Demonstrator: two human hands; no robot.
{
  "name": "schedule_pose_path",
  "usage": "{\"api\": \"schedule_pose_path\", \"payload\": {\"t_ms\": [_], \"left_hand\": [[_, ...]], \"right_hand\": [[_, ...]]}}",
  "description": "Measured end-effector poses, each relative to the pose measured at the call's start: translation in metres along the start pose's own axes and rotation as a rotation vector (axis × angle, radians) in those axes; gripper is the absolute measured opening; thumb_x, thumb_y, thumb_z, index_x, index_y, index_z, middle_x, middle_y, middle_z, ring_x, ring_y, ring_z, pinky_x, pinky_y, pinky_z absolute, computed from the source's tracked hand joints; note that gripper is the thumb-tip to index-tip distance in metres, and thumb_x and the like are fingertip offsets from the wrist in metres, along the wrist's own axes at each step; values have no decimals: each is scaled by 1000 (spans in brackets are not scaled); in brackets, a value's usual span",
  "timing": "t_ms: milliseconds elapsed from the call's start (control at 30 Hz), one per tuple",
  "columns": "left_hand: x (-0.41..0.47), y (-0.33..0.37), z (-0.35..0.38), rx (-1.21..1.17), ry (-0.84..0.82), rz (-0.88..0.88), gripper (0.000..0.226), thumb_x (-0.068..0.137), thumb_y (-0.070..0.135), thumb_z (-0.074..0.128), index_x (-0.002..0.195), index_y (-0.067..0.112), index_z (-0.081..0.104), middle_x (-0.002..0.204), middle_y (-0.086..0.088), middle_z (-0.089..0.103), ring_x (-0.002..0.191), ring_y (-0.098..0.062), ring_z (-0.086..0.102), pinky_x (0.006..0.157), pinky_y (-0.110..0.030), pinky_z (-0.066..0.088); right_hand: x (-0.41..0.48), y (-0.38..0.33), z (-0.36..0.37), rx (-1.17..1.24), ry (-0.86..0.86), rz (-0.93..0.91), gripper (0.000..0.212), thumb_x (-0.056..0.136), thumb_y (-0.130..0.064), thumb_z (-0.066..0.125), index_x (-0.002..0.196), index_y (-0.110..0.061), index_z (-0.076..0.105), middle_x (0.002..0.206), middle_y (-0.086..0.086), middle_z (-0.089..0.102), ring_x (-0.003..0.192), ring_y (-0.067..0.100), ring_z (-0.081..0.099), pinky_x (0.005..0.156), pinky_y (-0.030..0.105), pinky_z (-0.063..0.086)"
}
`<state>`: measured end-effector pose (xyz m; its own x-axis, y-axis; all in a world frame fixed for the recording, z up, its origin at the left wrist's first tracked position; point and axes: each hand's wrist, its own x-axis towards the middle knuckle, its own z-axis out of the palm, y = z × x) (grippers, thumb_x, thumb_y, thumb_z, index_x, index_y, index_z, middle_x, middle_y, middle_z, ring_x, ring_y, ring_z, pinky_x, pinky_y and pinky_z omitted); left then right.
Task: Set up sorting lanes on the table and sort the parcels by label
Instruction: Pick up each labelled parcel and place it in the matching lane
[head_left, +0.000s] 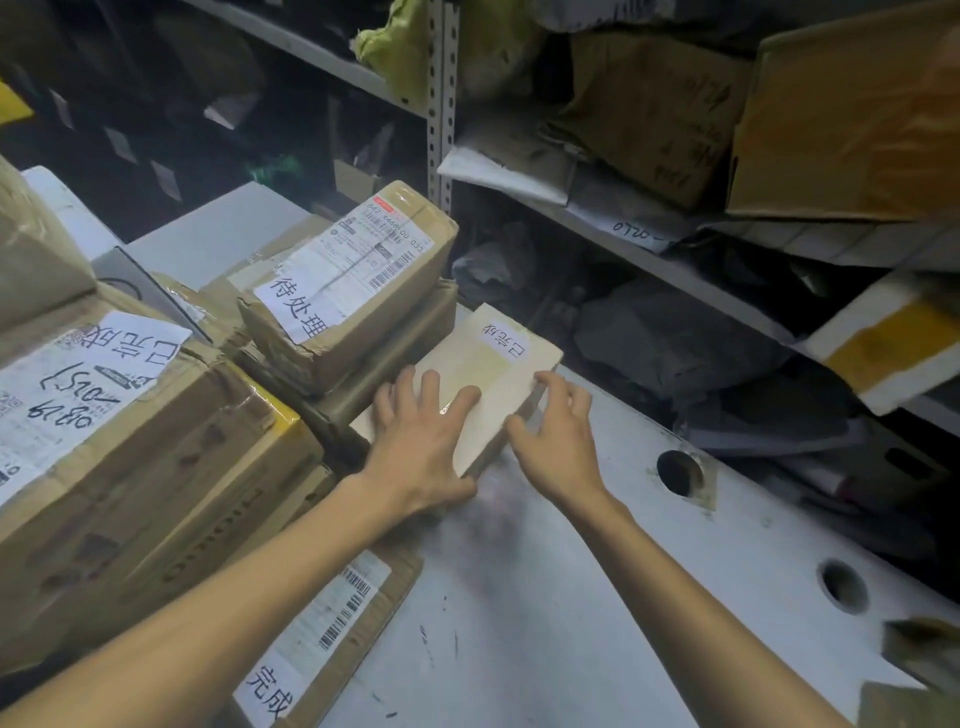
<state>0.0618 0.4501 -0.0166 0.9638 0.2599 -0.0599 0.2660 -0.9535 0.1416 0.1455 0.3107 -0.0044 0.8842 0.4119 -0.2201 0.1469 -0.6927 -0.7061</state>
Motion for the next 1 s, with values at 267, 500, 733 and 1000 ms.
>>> {"api": "schedule_pose_path", "payload": {"t_ms": [267,500,733,1000], "left_hand": [[5,17,-11,26,-194,375,93,74,46,68,150,33,17,155,-15,11,148,-35,-6,118,-43,-7],[10,18,-11,54,-262,525,88,82,45,60,154,35,9,162,-11,-5,149,-27,-15,117,-43,-17],[10,14,-9,158,-79,449,88,80,15,62,150,38,14,164,-3,5,150,-32,-7,113,-46,-25],[3,3,4,-413,59,-116,88,86,9,56,156,20,3,161,-12,2,140,-38,27,112,-53,30]], "right_hand": [[-14,19,-35,-314,186,-26,69,90,-31,58,152,-22,30,166,7,10,149,32,6,122,47,8],[-8,34,-52,-455,15,-38,68,97,-37,48,158,-24,22,169,-1,8,154,28,1,124,49,1],[-1,37,-59,-609,-29,-84,74,93,-56,45,156,-25,24,154,9,28,142,31,20,122,48,13],[-9,49,-65,-372,-253,143,54,98,-66,30,100,-17,50,110,7,58,103,29,58,80,37,39]]}}
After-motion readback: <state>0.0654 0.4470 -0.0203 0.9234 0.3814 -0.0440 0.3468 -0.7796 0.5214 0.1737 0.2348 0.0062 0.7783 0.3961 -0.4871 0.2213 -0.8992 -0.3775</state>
